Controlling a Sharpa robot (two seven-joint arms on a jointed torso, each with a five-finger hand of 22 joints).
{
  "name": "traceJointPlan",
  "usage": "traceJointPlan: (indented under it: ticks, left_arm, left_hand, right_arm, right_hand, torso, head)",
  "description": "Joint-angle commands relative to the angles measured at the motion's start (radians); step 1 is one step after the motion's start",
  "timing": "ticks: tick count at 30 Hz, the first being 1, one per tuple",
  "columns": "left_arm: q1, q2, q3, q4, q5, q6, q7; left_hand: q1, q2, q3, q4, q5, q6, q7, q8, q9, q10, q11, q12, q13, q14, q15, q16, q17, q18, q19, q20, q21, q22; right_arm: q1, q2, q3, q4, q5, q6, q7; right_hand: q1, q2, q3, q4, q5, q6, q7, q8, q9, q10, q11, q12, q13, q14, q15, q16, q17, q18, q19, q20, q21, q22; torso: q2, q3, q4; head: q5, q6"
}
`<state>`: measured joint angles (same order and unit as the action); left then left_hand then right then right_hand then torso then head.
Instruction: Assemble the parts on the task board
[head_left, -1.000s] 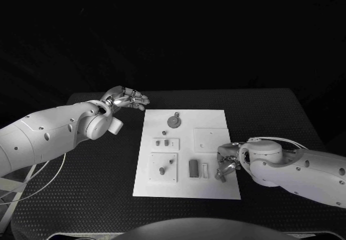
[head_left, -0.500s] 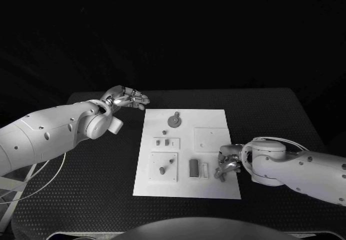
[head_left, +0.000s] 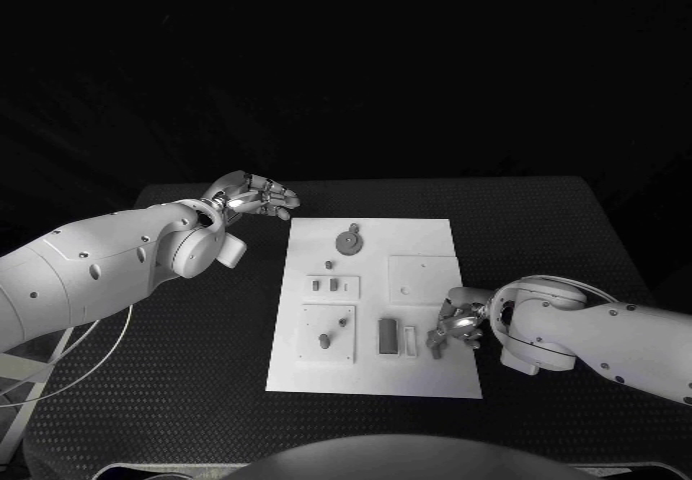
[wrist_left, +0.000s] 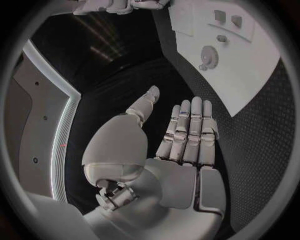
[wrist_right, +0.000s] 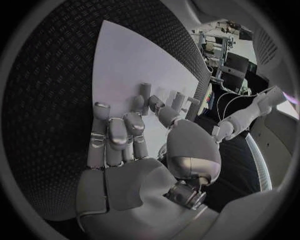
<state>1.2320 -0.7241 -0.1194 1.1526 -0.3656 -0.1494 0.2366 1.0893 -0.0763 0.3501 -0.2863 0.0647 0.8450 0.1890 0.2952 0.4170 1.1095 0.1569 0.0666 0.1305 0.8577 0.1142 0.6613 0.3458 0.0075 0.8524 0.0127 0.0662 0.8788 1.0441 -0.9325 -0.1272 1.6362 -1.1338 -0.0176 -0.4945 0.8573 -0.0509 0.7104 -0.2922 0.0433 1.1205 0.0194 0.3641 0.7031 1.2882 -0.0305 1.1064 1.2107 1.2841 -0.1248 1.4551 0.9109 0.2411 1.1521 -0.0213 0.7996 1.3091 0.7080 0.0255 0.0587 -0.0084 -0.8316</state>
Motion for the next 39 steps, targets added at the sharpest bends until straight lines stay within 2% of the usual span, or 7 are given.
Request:
traceJointPlan:
  ticks: [1,8,19,24,28,34,39]
  left_arm:
    - [0.000,0.002,0.001,0.002,0.005,0.012,0.006]
    - [0.000,0.001,0.001,0.002,0.005,0.013,0.003]
    - [0.000,0.000,0.001,0.004,0.005,0.015,0.002]
    - [0.000,0.000,0.001,0.004,0.005,0.014,0.001]
    - [0.000,0.001,0.001,0.004,0.005,0.015,0.001]
    - [0.000,0.001,0.001,0.004,0.005,0.016,0.001]
    - [0.000,0.001,0.001,0.004,0.005,0.016,0.001]
  left_hand:
    - [-0.011,-0.001,-0.004,-0.002,-0.005,-0.007,0.002,-0.005,-0.001,-0.008,-0.002,0.002,-0.001,0.000,0.005,-0.005,0.002,0.000,-0.002,0.006,0.003,-0.001]
    - [-0.011,-0.002,-0.004,-0.002,-0.005,-0.008,0.003,-0.006,-0.001,-0.008,-0.002,0.002,-0.001,0.000,0.005,-0.006,0.002,0.000,-0.002,0.006,0.003,-0.001]
    - [-0.011,-0.002,-0.004,-0.002,-0.005,-0.008,0.003,-0.006,-0.002,-0.008,-0.002,0.002,-0.002,0.000,0.005,-0.006,0.003,0.000,-0.002,0.006,0.003,-0.001]
    - [-0.011,-0.003,-0.004,-0.002,-0.005,-0.009,0.003,-0.006,-0.002,-0.009,-0.002,0.002,-0.002,0.000,0.005,-0.006,0.003,0.000,-0.002,0.006,0.003,-0.001]
    - [-0.011,-0.003,-0.004,-0.002,-0.005,-0.009,0.003,-0.006,-0.002,-0.009,-0.002,0.002,-0.002,0.000,0.005,-0.007,0.003,0.000,-0.002,0.006,0.003,-0.001]
    - [-0.012,-0.003,-0.004,-0.002,-0.005,-0.009,0.003,-0.006,-0.002,-0.009,-0.002,0.002,-0.002,0.000,0.005,-0.007,0.004,0.000,-0.002,0.006,0.003,-0.001]
    - [-0.012,-0.003,-0.004,-0.002,-0.005,-0.009,0.003,-0.006,-0.002,-0.008,-0.002,0.003,-0.002,0.000,0.005,-0.007,0.004,0.000,-0.003,0.006,0.003,-0.001]
  right_arm:
    - [-0.012,0.014,-0.012,0.005,0.164,-0.034,0.009]
    - [-0.010,0.024,-0.011,0.013,0.223,-0.057,0.015]
    - [-0.007,0.038,-0.011,0.003,0.147,-0.018,-0.016]
    - [-0.007,0.038,-0.011,0.006,0.102,-0.037,-0.017]
    - [-0.007,0.041,-0.011,0.010,0.046,-0.031,-0.014]
    - [-0.007,0.046,-0.011,0.015,-0.098,0.010,-0.027]
    - [-0.007,0.050,-0.011,0.015,-0.154,0.039,-0.041]
  right_hand:
    - [0.064,0.065,-0.004,-0.004,0.006,-0.075,0.061,-0.127,-0.002,0.001,0.000,0.001,0.002,0.002,-0.006,0.001,0.002,0.021,0.000,0.001,0.004,0.020]
    - [0.065,0.065,-0.005,-0.003,0.006,-0.074,0.061,-0.127,-0.002,0.002,0.000,0.003,0.002,0.002,-0.007,0.001,0.000,0.021,0.001,0.001,0.005,0.020]
    - [0.065,0.060,-0.010,-0.003,0.006,-0.075,0.061,-0.128,-0.002,0.000,0.000,-0.002,-0.001,-0.001,-0.007,0.000,-0.006,0.021,0.000,0.002,0.006,0.020]
    - [0.053,0.040,-0.023,-0.001,0.006,-0.077,0.062,-0.130,-0.003,-0.007,0.001,-0.013,-0.010,-0.005,-0.007,-0.002,-0.013,0.021,-0.002,0.004,0.006,0.019]
    - [-0.022,-0.046,-0.054,0.028,0.005,-0.073,0.064,-0.132,-0.006,-0.013,0.002,-0.026,-0.019,-0.006,-0.006,-0.005,-0.019,0.021,0.003,0.010,0.004,0.014]
    - [-0.105,-0.165,0.002,0.161,0.010,-0.060,0.055,-0.133,-0.011,0.005,-0.003,-0.013,-0.012,0.012,-0.013,0.000,-0.005,0.021,0.026,-0.002,-0.004,0.005]
    - [-0.129,-0.191,0.019,0.210,0.006,-0.052,0.053,-0.132,-0.012,0.019,-0.008,0.005,0.000,0.025,-0.016,0.008,0.016,0.021,0.034,-0.008,-0.001,0.007]
  torso:
    - [0.000,-0.0004,0.0011]
    - [0.000,-0.0001,0.0007]
    - [0.000,-0.0009,-0.0001]
    - [0.000,0.0004,-0.0008]
    - [0.000,0.0009,-0.0002]
    - [0.000,0.0006,-0.0008]
    - [0.000,0.0001,-0.0011]
  head:
    - [0.000,-0.001]
    - [0.002,0.000]
    - [0.003,-0.001]
    - [0.004,-0.001]
    - [0.003,-0.001]
    - [0.003,0.000]
    - [0.002,-0.002]
